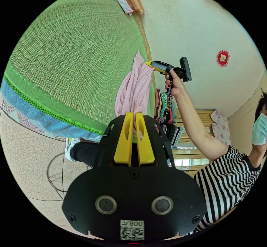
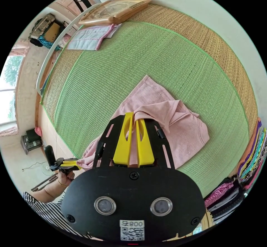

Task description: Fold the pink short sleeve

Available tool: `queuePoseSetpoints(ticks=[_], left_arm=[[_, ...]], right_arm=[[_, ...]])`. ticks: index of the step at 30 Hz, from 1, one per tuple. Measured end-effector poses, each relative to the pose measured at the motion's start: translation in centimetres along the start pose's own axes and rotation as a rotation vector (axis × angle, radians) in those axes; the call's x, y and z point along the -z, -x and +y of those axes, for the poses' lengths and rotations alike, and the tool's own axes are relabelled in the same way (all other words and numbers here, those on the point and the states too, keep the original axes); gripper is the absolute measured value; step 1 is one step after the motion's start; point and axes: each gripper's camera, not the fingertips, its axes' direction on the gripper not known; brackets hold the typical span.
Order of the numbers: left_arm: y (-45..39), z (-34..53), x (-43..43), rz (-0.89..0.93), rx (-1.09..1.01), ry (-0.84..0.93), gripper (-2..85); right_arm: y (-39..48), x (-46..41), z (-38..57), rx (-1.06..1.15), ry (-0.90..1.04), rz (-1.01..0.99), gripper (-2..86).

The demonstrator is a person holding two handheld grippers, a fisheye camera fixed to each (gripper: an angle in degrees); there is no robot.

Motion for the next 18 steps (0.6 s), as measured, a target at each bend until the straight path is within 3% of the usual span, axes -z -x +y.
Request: queuePoseSetpoints(ticks=[11, 18], left_arm=[[1.3, -1.1, 3.2, -0.080, -0.016, 0.014, 1.0], [0.5, -1.4, 5.0, -0.103, -0.063, 0.018, 0.5]], right_arm=[[4.1, -2.1, -5.7, 0.226, 0.079, 0.150, 6.7], [2.5, -1.9, -5.4, 0.173, -0.003, 0.091, 5.0]])
